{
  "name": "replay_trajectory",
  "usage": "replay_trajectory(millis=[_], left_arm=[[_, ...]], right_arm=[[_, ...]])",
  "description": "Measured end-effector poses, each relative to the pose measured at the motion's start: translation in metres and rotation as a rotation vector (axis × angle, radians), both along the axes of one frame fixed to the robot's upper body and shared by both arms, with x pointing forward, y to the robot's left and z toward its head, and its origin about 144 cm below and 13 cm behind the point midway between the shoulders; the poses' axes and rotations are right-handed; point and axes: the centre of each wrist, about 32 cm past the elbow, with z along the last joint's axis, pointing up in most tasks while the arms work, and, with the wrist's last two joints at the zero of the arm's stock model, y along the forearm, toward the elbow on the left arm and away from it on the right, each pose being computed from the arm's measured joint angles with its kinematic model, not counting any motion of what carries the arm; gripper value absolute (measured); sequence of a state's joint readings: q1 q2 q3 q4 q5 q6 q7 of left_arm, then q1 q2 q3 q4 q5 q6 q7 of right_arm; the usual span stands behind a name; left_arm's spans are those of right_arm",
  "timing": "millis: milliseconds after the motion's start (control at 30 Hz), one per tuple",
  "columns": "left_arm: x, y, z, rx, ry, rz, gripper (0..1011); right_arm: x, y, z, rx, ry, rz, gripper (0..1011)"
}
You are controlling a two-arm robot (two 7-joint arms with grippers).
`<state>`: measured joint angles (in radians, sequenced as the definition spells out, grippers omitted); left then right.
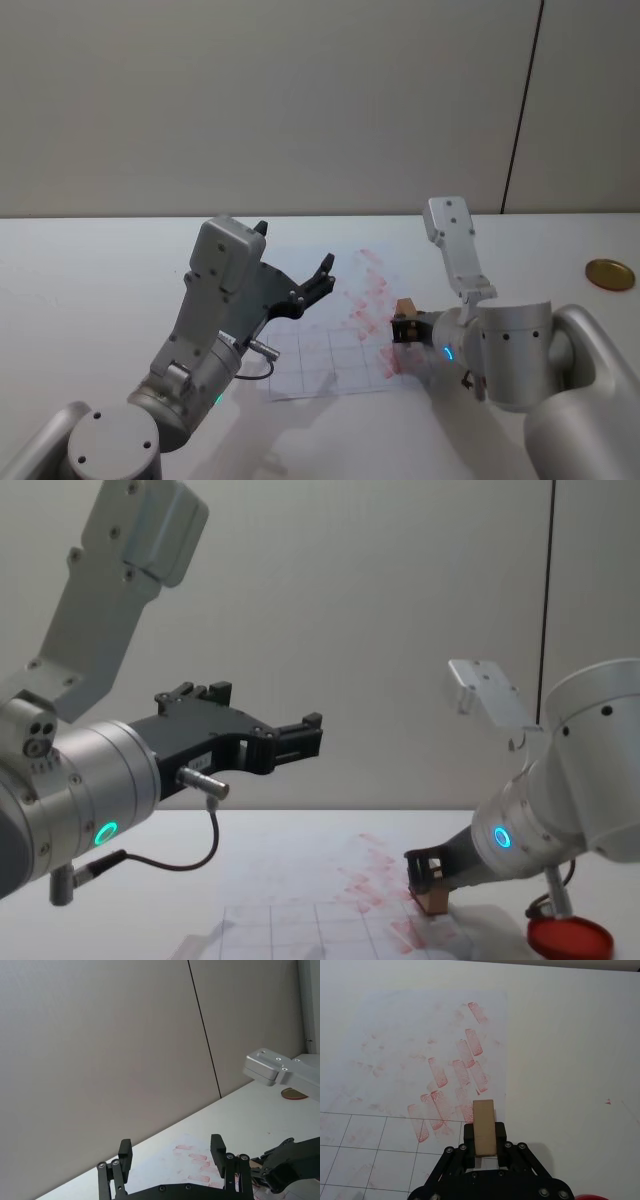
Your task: Use the one hand to pick up the stamp and affix it onto the A4 paper.
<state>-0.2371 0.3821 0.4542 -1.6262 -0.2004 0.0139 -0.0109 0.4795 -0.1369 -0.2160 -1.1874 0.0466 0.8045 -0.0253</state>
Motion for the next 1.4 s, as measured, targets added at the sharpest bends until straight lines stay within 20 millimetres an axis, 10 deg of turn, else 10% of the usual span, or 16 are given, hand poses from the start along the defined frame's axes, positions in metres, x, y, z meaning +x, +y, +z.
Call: replay_trajectory(millis=[700, 1400], left_arm=[[0.000, 0.000, 0.000, 0.000, 0.000, 0.000, 993], [0.000, 0.000, 0.000, 0.000, 0.000, 0.000, 993]], right_arm=[[-0.011, -0.005, 0.020, 0.010, -0.067, -0.001, 216], [-0.043, -0.014, 0.093, 0.075, -0.334, -0.004, 214]])
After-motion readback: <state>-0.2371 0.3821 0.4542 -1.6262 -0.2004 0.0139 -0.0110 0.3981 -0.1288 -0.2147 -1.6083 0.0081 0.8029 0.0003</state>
